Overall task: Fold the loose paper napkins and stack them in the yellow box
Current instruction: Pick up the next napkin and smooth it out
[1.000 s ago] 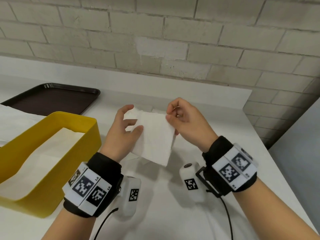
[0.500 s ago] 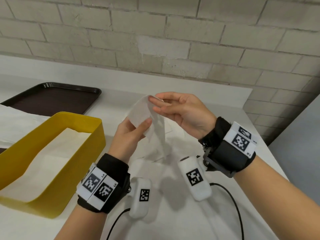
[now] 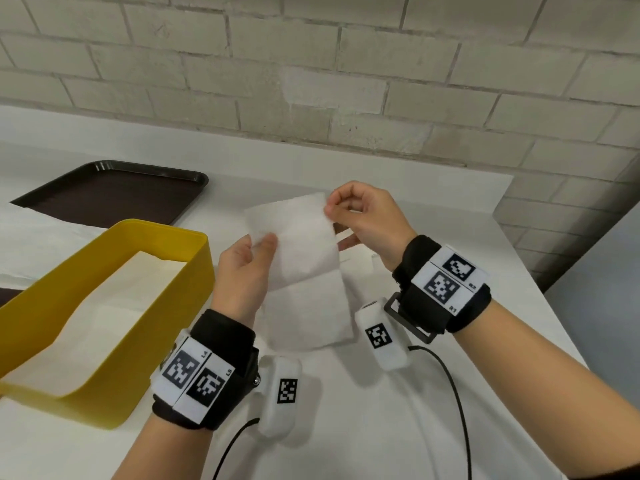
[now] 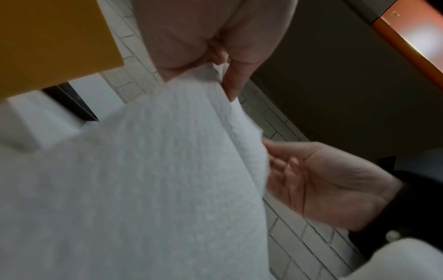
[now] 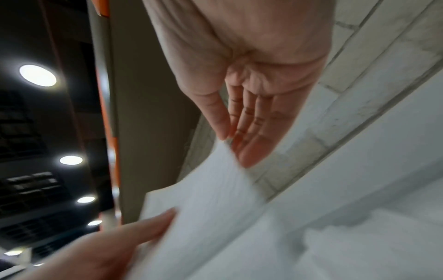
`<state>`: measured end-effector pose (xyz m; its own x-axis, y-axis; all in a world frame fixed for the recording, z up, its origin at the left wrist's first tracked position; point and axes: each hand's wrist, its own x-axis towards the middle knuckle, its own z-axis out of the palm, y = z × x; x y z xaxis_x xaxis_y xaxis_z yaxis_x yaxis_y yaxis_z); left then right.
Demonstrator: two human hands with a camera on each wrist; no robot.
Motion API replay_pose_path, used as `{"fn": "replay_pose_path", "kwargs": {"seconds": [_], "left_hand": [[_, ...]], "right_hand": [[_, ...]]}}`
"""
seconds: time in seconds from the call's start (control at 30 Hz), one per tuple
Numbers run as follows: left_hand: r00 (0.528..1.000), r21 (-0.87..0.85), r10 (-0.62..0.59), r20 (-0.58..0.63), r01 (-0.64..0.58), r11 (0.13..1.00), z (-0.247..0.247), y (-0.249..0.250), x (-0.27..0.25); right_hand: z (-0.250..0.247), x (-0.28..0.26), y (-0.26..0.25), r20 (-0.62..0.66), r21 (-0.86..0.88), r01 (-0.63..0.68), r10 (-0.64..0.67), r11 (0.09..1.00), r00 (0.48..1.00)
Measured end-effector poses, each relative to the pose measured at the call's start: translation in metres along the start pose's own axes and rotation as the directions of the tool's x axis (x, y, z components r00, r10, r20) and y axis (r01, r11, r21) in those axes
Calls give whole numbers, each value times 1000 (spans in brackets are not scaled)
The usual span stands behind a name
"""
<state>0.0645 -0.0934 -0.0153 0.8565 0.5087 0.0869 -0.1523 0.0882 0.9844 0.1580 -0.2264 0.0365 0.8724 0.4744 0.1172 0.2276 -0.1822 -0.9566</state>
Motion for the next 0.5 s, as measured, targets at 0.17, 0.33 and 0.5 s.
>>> {"fn": "replay_pose_path", "kwargs": {"seconds": [0.17, 0.33, 0.5], "left_hand": [[994, 80, 34, -100, -26, 996, -19, 1, 5], [992, 97, 38, -117, -27, 995, -30, 10, 4], [989, 104, 61, -138, -47, 993, -29, 14, 2]], "right_hand": [[-14, 22, 44, -103, -225, -233, 214, 946, 971], [-4, 29, 76, 71, -701, -332, 526, 631, 848], [18, 26, 76, 6, -881, -250, 538, 402, 843]]}}
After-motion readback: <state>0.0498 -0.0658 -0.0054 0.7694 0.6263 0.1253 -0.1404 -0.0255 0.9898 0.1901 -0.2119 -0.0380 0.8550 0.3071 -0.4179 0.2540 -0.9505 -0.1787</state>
